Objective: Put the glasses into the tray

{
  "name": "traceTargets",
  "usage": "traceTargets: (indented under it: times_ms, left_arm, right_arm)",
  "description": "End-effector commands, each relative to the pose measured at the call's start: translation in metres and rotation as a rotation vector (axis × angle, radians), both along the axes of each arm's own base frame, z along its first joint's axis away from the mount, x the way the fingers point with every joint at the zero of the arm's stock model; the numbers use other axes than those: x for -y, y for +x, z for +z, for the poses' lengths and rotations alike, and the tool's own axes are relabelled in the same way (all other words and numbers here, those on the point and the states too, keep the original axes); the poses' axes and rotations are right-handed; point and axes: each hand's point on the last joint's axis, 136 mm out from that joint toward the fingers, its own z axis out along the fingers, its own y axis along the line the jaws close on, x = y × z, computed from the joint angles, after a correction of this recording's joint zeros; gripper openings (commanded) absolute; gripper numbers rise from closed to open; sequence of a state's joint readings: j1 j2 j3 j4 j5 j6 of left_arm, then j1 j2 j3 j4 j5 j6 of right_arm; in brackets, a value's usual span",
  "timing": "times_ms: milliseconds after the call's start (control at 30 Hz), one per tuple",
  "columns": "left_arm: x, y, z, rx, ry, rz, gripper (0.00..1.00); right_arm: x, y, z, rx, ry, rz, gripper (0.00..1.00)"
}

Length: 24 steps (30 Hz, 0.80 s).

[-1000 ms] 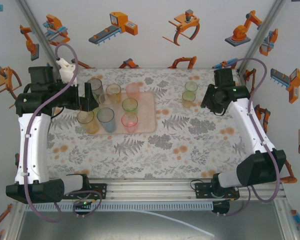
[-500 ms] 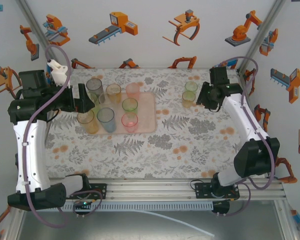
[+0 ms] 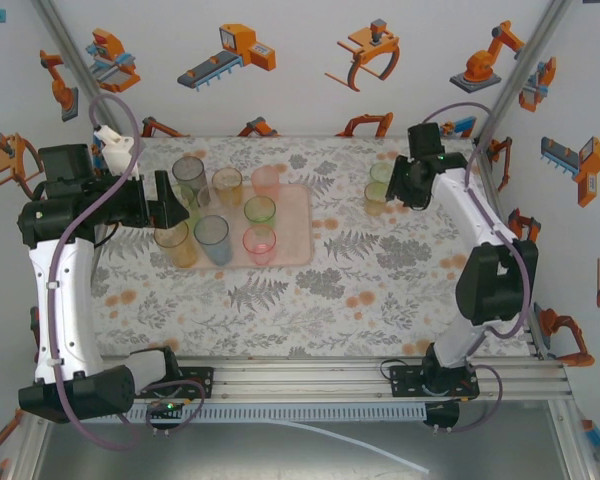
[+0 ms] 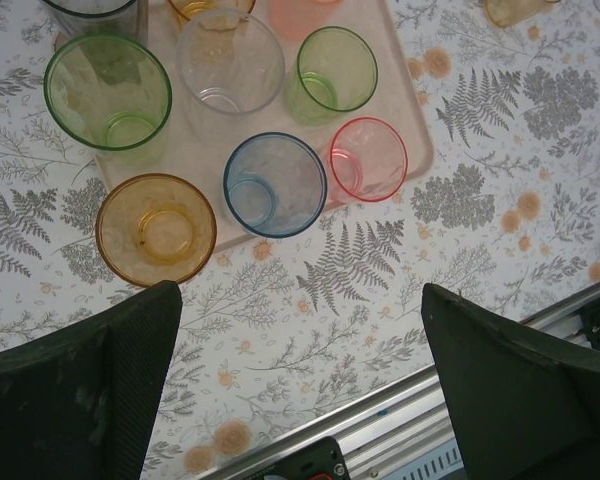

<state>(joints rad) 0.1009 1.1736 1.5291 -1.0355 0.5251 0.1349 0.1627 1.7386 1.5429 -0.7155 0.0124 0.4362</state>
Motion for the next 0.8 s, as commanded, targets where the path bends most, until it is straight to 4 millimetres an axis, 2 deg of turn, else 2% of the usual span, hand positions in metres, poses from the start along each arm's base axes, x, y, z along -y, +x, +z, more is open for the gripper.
traceTargets:
  times_ms: [0, 167, 400, 767]
  left_arm:
    - [0.002, -0.003, 0.004, 0.004, -0.036, -0.006, 0.97]
    - [0.000, -0.001, 0.003, 0.001, -0.033, 0.001, 0.97]
    - [-0.002, 0.002, -0.001, -0.012, -0.038, 0.002, 0.97]
    - [-0.002, 0.005, -0.004, -0.023, -0.056, -0.004, 0.97]
  right_arm:
    - [0.004, 0.020, 0.006, 0.035, -0.028, 0.002, 0.45]
    - [0.000, 0.039, -0.011, 0.009, -0.032, 0.011, 0.45]
    - [-0.003, 0.062, -0.024, -0.001, -0.034, 0.011, 0.45]
    - [-0.001, 0.071, -0.040, -0.035, -0.053, 0.014, 0.44]
